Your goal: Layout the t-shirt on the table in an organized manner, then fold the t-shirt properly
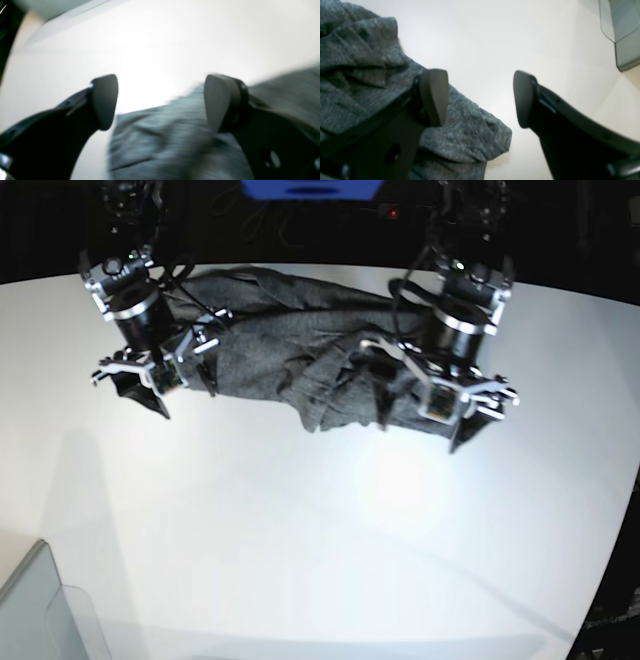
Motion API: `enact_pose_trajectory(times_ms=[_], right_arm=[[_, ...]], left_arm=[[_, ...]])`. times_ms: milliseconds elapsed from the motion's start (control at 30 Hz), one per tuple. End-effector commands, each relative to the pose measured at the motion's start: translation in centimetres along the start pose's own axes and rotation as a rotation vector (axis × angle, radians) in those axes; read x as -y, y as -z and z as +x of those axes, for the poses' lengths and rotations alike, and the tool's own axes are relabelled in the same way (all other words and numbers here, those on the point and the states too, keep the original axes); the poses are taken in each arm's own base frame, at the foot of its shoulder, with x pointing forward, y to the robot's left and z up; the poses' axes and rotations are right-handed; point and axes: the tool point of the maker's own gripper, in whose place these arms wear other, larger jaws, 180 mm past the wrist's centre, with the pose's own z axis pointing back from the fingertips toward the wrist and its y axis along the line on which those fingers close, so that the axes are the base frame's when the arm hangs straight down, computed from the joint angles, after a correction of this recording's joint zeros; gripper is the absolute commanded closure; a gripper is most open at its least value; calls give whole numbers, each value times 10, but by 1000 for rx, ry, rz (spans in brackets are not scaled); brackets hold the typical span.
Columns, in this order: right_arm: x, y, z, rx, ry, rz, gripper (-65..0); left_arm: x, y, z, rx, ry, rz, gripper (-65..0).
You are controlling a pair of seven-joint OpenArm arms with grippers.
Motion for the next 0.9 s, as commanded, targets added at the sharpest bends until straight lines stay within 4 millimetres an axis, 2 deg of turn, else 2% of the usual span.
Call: enact_pose_trajectory(times_ms=[0, 67, 133, 300, 333, 400, 433, 533, 733, 867], right_arm=[[4, -2, 14, 54, 1, -10, -411], [4, -2, 13, 53, 2, -10, -411], [3, -2, 13, 50, 4, -9, -411], [-2, 0, 16, 60, 22, -3, -411], [-3, 0, 16, 61, 26, -3, -411], [-4, 0, 17, 63, 29, -3, -411], [-4, 0, 17, 64, 30, -3, -411], [-4, 0, 17, 64, 30, -3, -411], [-3, -2, 14, 55, 31, -6, -411], [-2, -2, 13, 51, 32, -9, -410]], left_arm=[[-19, 2, 5, 29, -35, 58, -516], [-52, 5, -7, 4, -87, 153, -513], [-67, 9, -23, -61, -125, 191, -465], [-61, 13, -50, -210, -184, 163, -170], [-60, 13, -52, -220, -190, 161, -140], [-58, 13, -54, -232, -195, 159, -120], [-54, 14, -53, -229, -193, 148, -121], [-26, 18, -50, -232, -163, 69, -120], [41, 22, -68, -290, -86, -134, -121], [81, 11, -67, -282, -35, -263, -121]])
